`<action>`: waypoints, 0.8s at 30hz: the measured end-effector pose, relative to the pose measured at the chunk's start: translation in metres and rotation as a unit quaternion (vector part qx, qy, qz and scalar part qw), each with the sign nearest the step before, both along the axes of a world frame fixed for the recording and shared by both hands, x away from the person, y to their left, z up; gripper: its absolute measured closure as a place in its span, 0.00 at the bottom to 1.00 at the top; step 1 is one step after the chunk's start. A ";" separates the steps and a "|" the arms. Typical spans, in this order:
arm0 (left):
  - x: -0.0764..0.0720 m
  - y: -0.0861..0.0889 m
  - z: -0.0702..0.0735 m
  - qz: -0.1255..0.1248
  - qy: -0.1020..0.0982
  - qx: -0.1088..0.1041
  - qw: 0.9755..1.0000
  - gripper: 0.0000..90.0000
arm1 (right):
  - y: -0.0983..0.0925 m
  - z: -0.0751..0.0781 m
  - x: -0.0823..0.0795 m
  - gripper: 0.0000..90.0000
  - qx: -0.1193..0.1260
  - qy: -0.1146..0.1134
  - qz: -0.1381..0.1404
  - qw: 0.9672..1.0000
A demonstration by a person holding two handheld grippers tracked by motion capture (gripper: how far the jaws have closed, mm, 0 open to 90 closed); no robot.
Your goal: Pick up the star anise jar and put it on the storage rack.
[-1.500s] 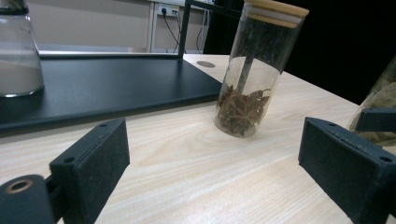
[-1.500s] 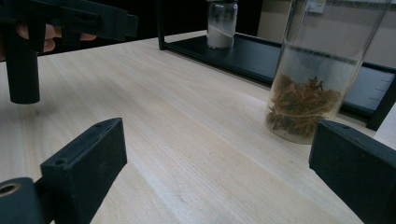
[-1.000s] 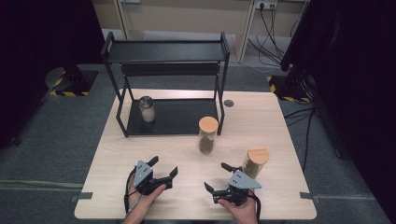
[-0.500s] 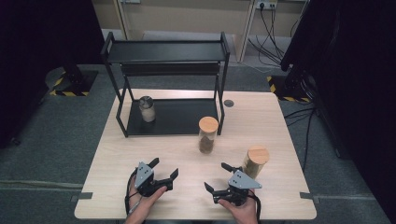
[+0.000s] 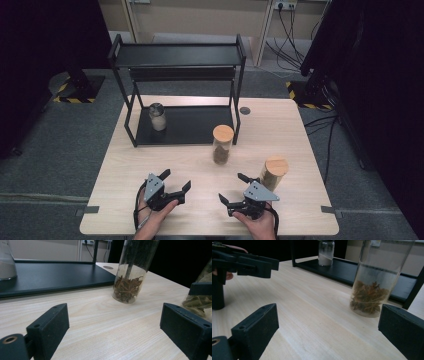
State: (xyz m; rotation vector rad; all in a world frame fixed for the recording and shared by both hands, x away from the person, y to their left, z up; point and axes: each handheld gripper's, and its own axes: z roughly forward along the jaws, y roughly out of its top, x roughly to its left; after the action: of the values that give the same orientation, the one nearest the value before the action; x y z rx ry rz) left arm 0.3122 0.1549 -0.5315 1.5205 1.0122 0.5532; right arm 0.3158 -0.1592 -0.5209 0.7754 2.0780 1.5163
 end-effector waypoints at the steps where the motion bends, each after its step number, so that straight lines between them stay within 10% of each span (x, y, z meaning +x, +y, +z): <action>1: 0.000 0.000 0.000 0.000 0.000 0.000 1.000 0.09 | 0.000 0.002 0.001 0.04 0.001 -0.003 -0.006 1.000; 24: 0.001 0.000 0.000 0.000 0.005 -0.002 1.000 0.09 | 0.021 0.043 0.044 0.06 0.005 -0.039 -0.059 0.997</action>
State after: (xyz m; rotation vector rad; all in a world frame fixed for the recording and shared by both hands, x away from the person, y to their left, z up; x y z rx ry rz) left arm 0.3129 0.1553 -0.5314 1.5220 1.0203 0.5438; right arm 0.3599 -0.1377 -0.4779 0.8157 1.9348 1.4703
